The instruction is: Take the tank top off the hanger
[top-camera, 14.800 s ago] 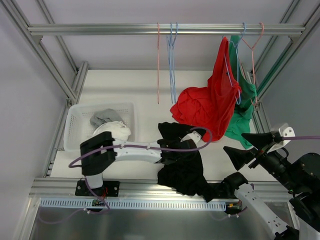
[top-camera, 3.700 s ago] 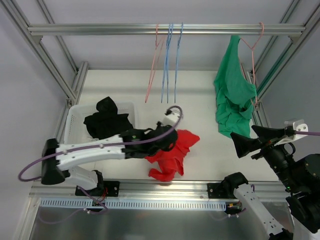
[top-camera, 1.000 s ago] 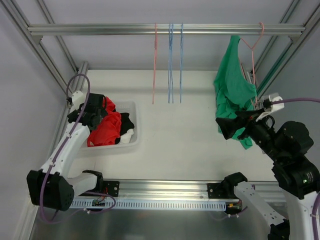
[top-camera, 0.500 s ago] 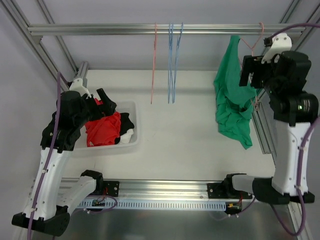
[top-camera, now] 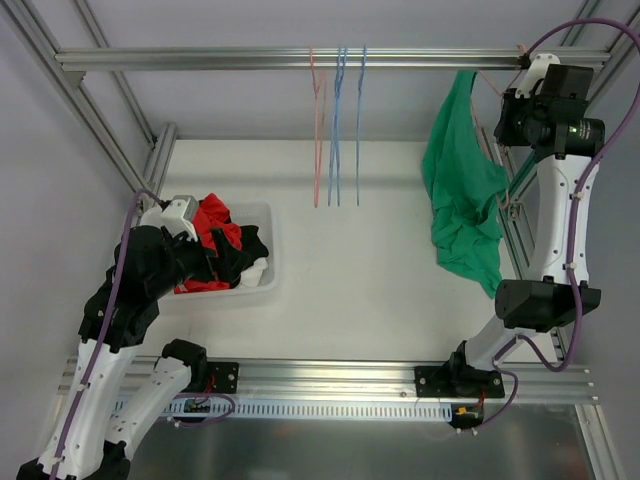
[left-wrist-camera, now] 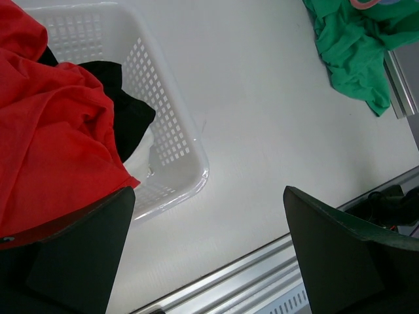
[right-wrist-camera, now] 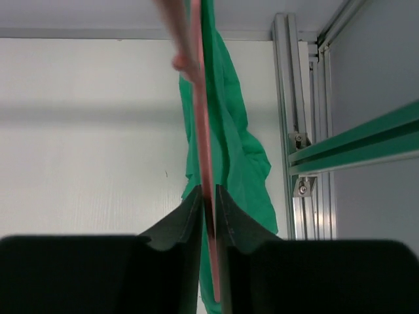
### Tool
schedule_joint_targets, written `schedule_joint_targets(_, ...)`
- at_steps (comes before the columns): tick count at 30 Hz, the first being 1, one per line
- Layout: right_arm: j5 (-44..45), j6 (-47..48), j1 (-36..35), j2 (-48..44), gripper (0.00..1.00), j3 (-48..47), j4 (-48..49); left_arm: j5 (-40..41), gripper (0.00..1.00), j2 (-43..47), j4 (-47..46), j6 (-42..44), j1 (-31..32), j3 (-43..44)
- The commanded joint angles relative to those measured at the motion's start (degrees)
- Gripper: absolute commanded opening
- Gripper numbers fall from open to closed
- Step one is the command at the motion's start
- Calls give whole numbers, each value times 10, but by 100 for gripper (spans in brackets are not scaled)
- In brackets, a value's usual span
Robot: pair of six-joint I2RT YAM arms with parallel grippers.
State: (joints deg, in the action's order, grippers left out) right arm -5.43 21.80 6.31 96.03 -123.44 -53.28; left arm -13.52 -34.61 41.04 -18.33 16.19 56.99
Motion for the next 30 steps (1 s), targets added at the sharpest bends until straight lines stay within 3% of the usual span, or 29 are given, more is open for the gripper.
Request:
schedule_joint_targets(1, -39, -15, 1, -17, 10, -20, 13, -27, 99, 0, -5, 17, 3, -14)
schedule_joint_targets(3, -44, -18, 0, -24, 9, -19, 20, -30, 99, -5, -5, 15, 3, -21)
schedule_joint_targets(5, -52, -27, 0, -34, 0, -18, 28, -29, 99, -10, -4, 15, 3, -26)
schedule_joint_targets(15, -114, -71, -1, -87, 0, 9, 102, -27, 99, -8, -9, 8, 3, -14)
schedule_joint_targets(21, -151, -91, -1, -112, 0, 25, 107, -67, 99, -12, -13, 8, 3, 0)
schedule_joint_targets(25, -162, -93, -1, -164, 0, 83, 106, -101, 99, -12, -21, 13, 4, 25)
schedule_joint_targets(30, -171, -99, -1, -254, 0, 229, 106, -152, 99, -34, -60, 22, 7, 69)
